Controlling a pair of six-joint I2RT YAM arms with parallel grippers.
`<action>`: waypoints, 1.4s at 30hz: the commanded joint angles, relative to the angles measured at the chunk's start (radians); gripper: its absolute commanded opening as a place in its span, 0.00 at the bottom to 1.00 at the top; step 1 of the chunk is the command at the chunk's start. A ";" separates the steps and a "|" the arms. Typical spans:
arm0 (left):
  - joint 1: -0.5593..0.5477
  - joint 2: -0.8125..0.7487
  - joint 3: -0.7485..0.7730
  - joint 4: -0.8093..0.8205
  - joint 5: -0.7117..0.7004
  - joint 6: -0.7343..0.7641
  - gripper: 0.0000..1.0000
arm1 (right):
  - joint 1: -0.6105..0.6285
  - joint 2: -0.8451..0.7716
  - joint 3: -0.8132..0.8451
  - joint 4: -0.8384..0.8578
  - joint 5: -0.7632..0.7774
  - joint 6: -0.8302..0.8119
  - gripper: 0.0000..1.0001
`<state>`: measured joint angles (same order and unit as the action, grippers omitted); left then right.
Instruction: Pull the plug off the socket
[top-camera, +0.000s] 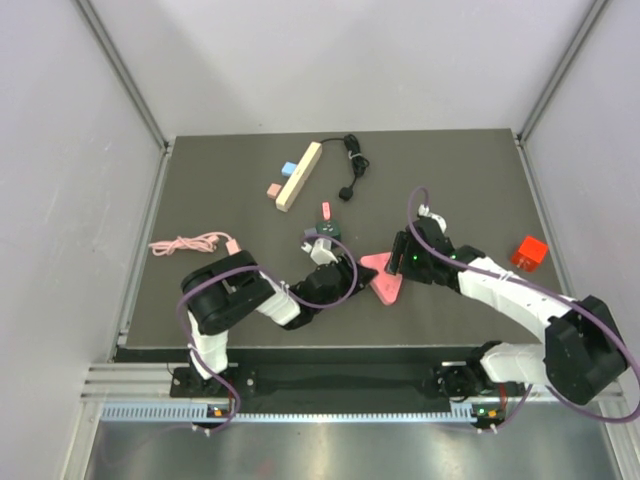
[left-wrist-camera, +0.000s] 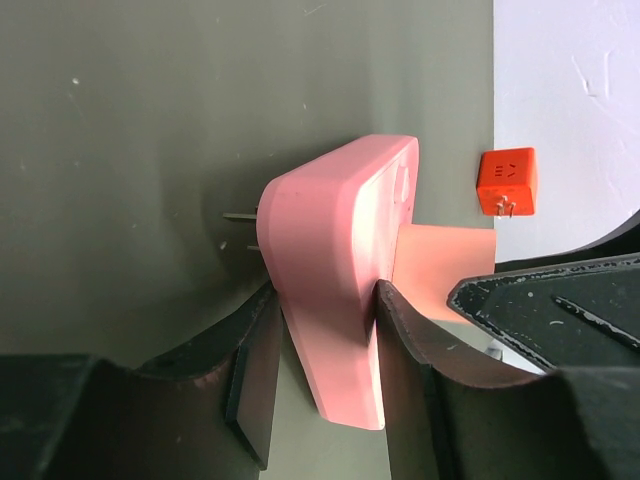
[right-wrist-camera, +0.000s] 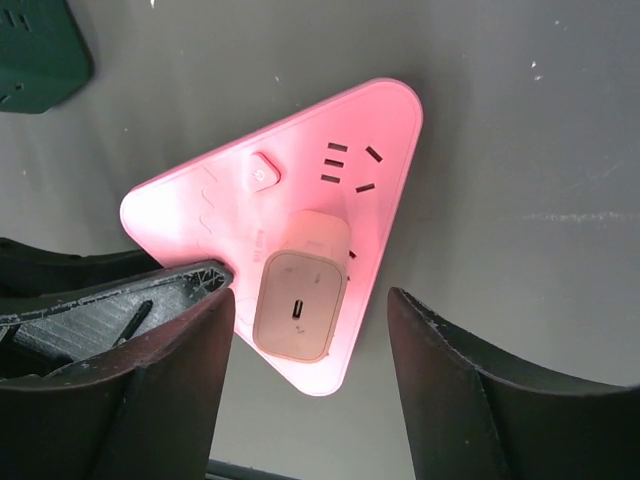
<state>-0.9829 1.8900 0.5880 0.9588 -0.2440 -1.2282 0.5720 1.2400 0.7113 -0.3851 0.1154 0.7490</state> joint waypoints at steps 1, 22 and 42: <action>-0.008 0.046 0.015 -0.123 -0.017 0.039 0.00 | 0.005 0.016 0.027 0.031 0.029 0.023 0.63; -0.031 0.017 0.022 -0.255 -0.113 -0.028 0.00 | 0.025 0.134 0.123 -0.003 0.112 0.007 0.54; -0.034 0.011 0.035 -0.310 -0.132 -0.050 0.00 | 0.026 0.134 0.079 0.034 0.072 0.029 0.34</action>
<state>-1.0180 1.8927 0.6342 0.8543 -0.3241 -1.3308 0.5808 1.3865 0.7982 -0.3935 0.2085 0.7631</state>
